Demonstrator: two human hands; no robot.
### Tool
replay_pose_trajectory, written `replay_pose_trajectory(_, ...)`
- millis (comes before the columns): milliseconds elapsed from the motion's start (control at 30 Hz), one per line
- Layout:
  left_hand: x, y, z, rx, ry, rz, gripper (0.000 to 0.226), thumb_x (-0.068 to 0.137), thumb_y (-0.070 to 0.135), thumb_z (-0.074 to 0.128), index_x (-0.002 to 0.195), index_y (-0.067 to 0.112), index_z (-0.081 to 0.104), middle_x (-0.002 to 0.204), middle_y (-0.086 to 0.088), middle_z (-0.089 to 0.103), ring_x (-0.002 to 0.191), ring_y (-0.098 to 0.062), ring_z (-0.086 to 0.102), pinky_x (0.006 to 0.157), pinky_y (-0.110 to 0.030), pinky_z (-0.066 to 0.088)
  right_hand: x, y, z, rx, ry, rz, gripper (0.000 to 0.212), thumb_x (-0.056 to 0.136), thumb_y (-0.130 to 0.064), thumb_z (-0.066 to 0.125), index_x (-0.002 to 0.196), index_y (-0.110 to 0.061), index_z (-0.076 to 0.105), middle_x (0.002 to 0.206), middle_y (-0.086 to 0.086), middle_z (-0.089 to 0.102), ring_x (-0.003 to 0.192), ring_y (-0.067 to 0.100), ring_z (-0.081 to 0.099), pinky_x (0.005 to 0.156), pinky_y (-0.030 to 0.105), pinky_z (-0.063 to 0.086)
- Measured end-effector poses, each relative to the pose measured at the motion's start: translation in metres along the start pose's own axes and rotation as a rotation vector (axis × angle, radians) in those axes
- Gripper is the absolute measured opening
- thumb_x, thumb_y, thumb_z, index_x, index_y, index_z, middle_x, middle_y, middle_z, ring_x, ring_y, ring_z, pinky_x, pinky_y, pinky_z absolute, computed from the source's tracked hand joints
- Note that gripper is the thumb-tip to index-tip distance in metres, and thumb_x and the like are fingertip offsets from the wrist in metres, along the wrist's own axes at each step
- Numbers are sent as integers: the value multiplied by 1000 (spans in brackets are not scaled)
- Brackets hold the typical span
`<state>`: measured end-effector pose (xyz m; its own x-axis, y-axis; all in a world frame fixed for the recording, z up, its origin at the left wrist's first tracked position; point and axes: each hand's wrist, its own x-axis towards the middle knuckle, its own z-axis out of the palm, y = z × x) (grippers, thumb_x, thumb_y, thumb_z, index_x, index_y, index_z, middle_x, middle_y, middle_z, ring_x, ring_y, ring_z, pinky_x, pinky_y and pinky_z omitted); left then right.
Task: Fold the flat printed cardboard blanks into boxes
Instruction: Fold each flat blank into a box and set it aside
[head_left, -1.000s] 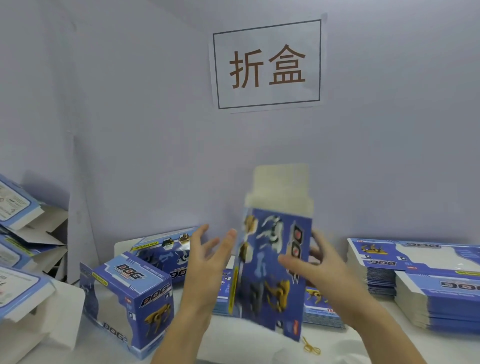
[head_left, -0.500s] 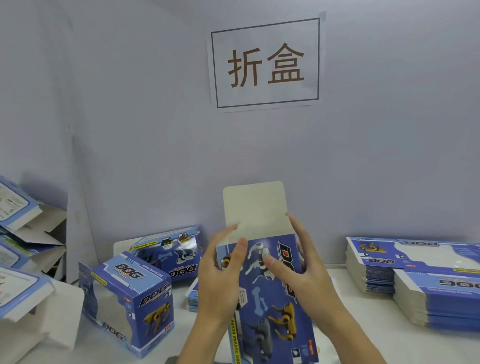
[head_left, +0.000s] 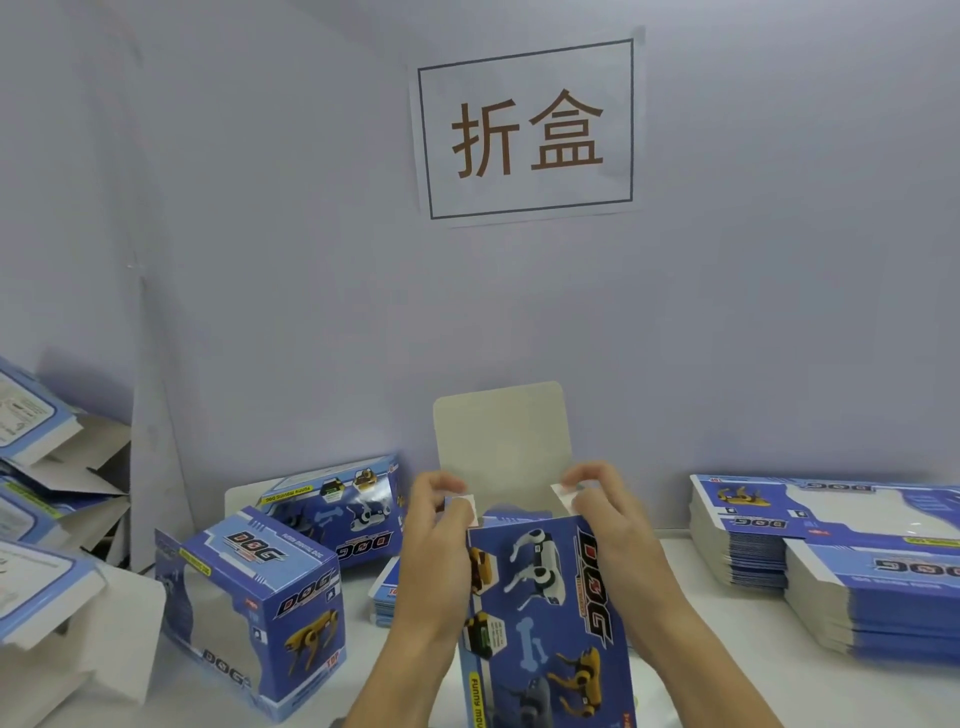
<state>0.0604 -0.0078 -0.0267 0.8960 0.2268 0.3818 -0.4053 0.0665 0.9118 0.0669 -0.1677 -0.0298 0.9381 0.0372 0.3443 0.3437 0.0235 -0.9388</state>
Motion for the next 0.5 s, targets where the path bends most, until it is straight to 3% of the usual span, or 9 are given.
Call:
replay_pose_trajectory(100, 0, -3, 1, -73, 6, 12, 49, 99, 3, 45, 128, 42, 35, 86, 15, 69, 58, 8, 61, 48, -11, 48, 1, -2, -1, 73, 23, 30, 37, 102, -18, 43, 119, -50, 44, 67, 5, 64, 59, 17, 69, 48, 24, 51)
replay_pose_trajectory(167, 1, -2, 1, -66, -18, 34, 60, 98, 1, 45, 132, 49, 34, 82, 28, 68, 61, 14, 60, 52, -8, 48, 0, -5, -2, 65, -4, 38, 44, 103, -18, 41, 125, -56, 45, 85, 8, 73, 68, 22, 73, 53, 28, 54)
replay_pose_trajectory(267, -1, 0, 2, -77, 13, 105, 52, 96, 2, 49, 114, 50, 54, 95, 9, 69, 77, 2, 65, 60, -14, 53, -2, -5, 1, 99, 4, 26, 33, 101, -23, 44, 109, -51, 59, 87, 13, 75, 69, 28, 72, 55, 31, 54)
replay_pose_trajectory(333, -6, -1, 4, -117, 59, 188, 26, 96, 18, 50, 96, 41, 62, 98, 1, 68, 89, -13, 67, 68, -25, 56, -4, -4, 1, 179, 76, -6, 12, 91, -37, 50, 94, -37, 62, 76, 12, 70, 63, 30, 68, 53, 32, 50)
replay_pose_trajectory(367, -10, 0, 4, -129, 69, 223, 15, 92, 33, 50, 87, 37, 63, 98, 4, 69, 92, -14, 67, 72, -28, 55, -5, -2, 1, 223, 112, -16, 17, 85, -41, 51, 89, -29, 61, 76, 12, 67, 62, 31, 66, 55, 35, 48)
replay_pose_trajectory(433, -14, -2, 4, -119, 94, 228, 31, 79, 55, 43, 72, 32, 62, 99, 9, 70, 96, -8, 67, 72, -22, 51, -6, 0, 0, 228, 158, -26, 32, 80, -46, 49, 86, -17, 61, 83, 15, 71, 65, 34, 67, 62, 40, 49)
replay_pose_trajectory(500, -13, -5, 5, -111, 122, 220, 35, 80, 54, 43, 65, 28, 62, 100, 11, 72, 96, -3, 66, 71, -20, 48, -7, 1, -1, 171, 201, -24, 39, 80, -48, 47, 85, -13, 61, 88, 19, 74, 72, 38, 70, 69, 44, 51)
